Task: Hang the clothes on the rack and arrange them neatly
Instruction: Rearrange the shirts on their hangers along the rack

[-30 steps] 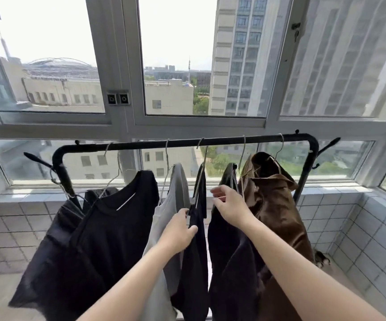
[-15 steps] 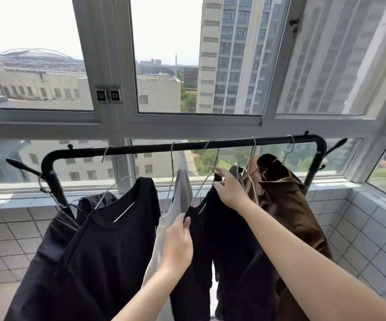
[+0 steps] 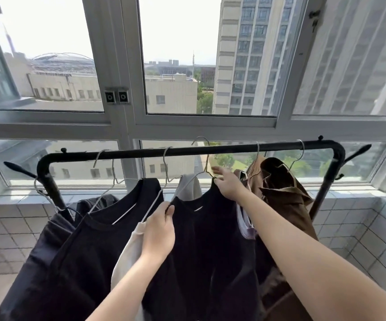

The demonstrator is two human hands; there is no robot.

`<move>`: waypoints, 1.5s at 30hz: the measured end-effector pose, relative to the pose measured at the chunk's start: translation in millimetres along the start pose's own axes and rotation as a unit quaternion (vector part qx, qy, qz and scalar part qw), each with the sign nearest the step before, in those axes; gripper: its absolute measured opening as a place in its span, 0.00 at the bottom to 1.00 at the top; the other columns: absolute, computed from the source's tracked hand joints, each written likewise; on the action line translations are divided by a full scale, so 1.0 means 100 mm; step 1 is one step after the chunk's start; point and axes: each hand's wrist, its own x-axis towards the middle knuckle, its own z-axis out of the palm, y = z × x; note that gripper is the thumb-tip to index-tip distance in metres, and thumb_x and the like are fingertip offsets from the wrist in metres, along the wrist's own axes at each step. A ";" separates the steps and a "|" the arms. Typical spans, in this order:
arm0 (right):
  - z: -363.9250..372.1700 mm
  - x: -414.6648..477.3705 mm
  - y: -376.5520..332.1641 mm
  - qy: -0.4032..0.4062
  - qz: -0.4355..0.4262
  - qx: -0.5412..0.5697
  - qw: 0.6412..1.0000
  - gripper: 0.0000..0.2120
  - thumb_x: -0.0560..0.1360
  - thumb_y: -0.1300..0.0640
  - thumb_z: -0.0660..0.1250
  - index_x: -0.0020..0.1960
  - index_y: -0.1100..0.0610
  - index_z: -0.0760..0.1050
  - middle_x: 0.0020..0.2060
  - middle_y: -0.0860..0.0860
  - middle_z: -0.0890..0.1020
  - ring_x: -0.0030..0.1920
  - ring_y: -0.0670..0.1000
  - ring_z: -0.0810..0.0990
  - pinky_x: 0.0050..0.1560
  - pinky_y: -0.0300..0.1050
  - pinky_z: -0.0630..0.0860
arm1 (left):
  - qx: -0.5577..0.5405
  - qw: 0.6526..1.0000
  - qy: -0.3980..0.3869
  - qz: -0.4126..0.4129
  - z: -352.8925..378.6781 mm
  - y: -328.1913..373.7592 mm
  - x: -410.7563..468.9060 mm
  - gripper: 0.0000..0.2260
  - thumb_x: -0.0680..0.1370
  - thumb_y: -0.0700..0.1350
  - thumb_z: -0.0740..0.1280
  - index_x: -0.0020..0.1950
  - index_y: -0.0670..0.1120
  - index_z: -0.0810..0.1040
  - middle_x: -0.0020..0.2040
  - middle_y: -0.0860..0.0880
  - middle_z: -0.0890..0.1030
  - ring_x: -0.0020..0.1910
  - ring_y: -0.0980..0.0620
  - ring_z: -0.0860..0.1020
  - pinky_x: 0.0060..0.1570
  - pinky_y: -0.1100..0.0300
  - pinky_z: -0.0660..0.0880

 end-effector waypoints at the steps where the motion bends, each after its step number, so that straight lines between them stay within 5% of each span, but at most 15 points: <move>1: 0.02 0.02 0.05 -0.007 0.008 -0.006 1.000 0.22 0.79 0.66 0.55 0.72 0.59 0.63 0.70 0.56 0.70 0.70 0.56 0.69 0.70 0.46 0.64 | -0.008 1.000 -0.008 0.000 0.01 -0.04 0.01 0.11 0.82 0.42 0.57 0.43 0.54 0.71 0.31 0.48 0.73 0.27 0.59 0.66 0.33 0.79 0.67; 6: 0.11 0.06 0.30 -0.047 0.020 -0.044 0.998 0.25 0.77 0.63 0.57 0.73 0.51 0.63 0.71 0.52 0.69 0.71 0.55 0.67 0.70 0.49 0.65 | -0.038 0.998 -0.045 0.005 -0.07 -0.30 -0.01 0.11 0.81 0.36 0.59 0.52 0.48 0.79 0.23 0.56 0.68 0.22 0.59 0.68 0.25 0.70 0.65; 10: 0.26 0.00 0.46 -0.061 0.008 -0.056 0.997 0.16 0.77 0.59 0.61 0.65 0.53 0.73 0.64 0.52 0.76 0.64 0.53 0.73 0.67 0.49 0.68 | -0.059 0.995 -0.079 0.005 -0.21 -0.43 -0.15 0.12 0.81 0.37 0.59 0.51 0.53 0.76 0.43 0.60 0.77 0.44 0.69 0.76 0.48 0.81 0.66; 14: 0.36 -0.13 0.60 -0.074 0.009 -0.085 0.994 0.09 0.77 0.54 0.64 0.55 0.56 0.77 0.48 0.52 0.79 0.49 0.51 0.76 0.51 0.41 0.68 | -0.058 0.990 -0.124 -0.030 -0.27 -0.82 -0.20 0.09 0.81 0.41 0.60 0.53 0.50 0.79 0.49 0.55 0.83 0.55 0.59 0.78 0.61 0.68 0.70; 18: 0.41 -0.35 0.65 -0.078 -0.015 -0.125 0.989 0.07 0.78 0.53 0.63 0.51 0.55 0.77 0.45 0.51 0.80 0.46 0.50 0.77 0.50 0.44 0.72 | -0.049 0.988 -0.141 -0.030 -0.36 -1.02 -0.20 0.10 0.80 0.41 0.61 0.54 0.49 0.81 0.49 0.56 0.85 0.54 0.59 0.80 0.58 0.69 0.72; 21: 0.41 -0.54 0.62 -0.074 -0.031 -0.128 0.989 0.05 0.79 0.61 0.60 0.47 0.55 0.74 0.38 0.45 0.78 0.38 0.32 0.77 0.43 0.26 0.69 | -0.025 0.990 -0.137 -0.025 -0.43 -1.04 -0.16 0.12 0.80 0.42 0.62 0.49 0.59 0.79 0.47 0.65 0.83 0.52 0.64 0.79 0.56 0.69 0.72; 23: 0.40 -0.66 0.56 -0.059 -0.046 -0.135 0.988 0.08 0.79 0.64 0.58 0.49 0.56 0.75 0.37 0.42 0.75 0.35 0.28 0.75 0.41 0.23 0.67 | -0.012 0.991 -0.136 -0.017 -0.49 -1.05 -0.16 0.13 0.80 0.42 0.62 0.47 0.61 0.79 0.43 0.68 0.83 0.48 0.68 0.79 0.54 0.70 0.71; 27: 0.44 -0.92 0.42 -0.029 -0.063 -0.083 0.994 0.11 0.78 0.67 0.58 0.52 0.59 0.77 0.42 0.50 0.72 0.38 0.28 0.75 0.43 0.21 0.68 | -0.018 0.991 -0.136 0.003 -0.66 -1.10 -0.12 0.10 0.79 0.44 0.64 0.51 0.57 0.82 0.46 0.61 0.85 0.51 0.63 0.80 0.58 0.63 0.73; 30: 0.52 -1.16 0.26 -0.029 -0.065 -0.018 0.997 0.11 0.77 0.69 0.57 0.46 0.57 0.75 0.38 0.48 0.76 0.37 0.38 0.79 0.47 0.32 0.71 | -0.027 0.987 -0.157 0.015 -0.78 -1.12 -0.13 0.13 0.79 0.43 0.65 0.45 0.63 0.79 0.48 0.68 0.82 0.50 0.68 0.78 0.51 0.71 0.72; 34: 0.62 -1.52 0.07 -0.026 -0.040 0.009 0.999 0.13 0.77 0.70 0.54 0.47 0.58 0.75 0.39 0.51 0.79 0.39 0.50 0.81 0.40 0.30 0.72 | -0.025 0.982 -0.184 0.040 -0.90 -1.17 -0.19 0.13 0.78 0.42 0.66 0.45 0.62 0.80 0.43 0.70 0.82 0.49 0.71 0.78 0.51 0.78 0.70; 37: 0.63 -1.75 0.00 -0.034 -0.039 0.010 0.999 0.11 0.79 0.65 0.58 0.44 0.56 0.76 0.38 0.50 0.79 0.40 0.58 0.83 0.40 0.39 0.73 | -0.035 0.977 -0.204 0.051 -0.92 -1.22 -0.21 0.08 0.78 0.44 0.66 0.52 0.55 0.83 0.48 0.60 0.84 0.53 0.63 0.80 0.61 0.61 0.74; 42: 0.53 -2.17 -0.05 -0.033 -0.018 0.032 0.999 0.10 0.79 0.59 0.61 0.41 0.54 0.77 0.27 0.46 0.75 0.32 0.52 0.83 0.39 0.41 0.78 | -0.009 0.966 -0.240 0.095 -0.89 -1.10 -0.31 0.11 0.78 0.49 0.66 0.48 0.67 0.80 0.49 0.65 0.83 0.55 0.65 0.79 0.63 0.58 0.73; 45: 0.43 -2.38 -0.13 -0.009 0.000 0.058 0.998 0.10 0.79 0.58 0.60 0.45 0.61 0.78 0.25 0.52 0.68 0.26 0.49 0.78 0.34 0.42 0.78 | -0.007 0.962 -0.256 0.097 -0.85 -1.02 -0.29 0.07 0.78 0.54 0.64 0.52 0.64 0.81 0.50 0.66 0.83 0.55 0.64 0.78 0.63 0.56 0.73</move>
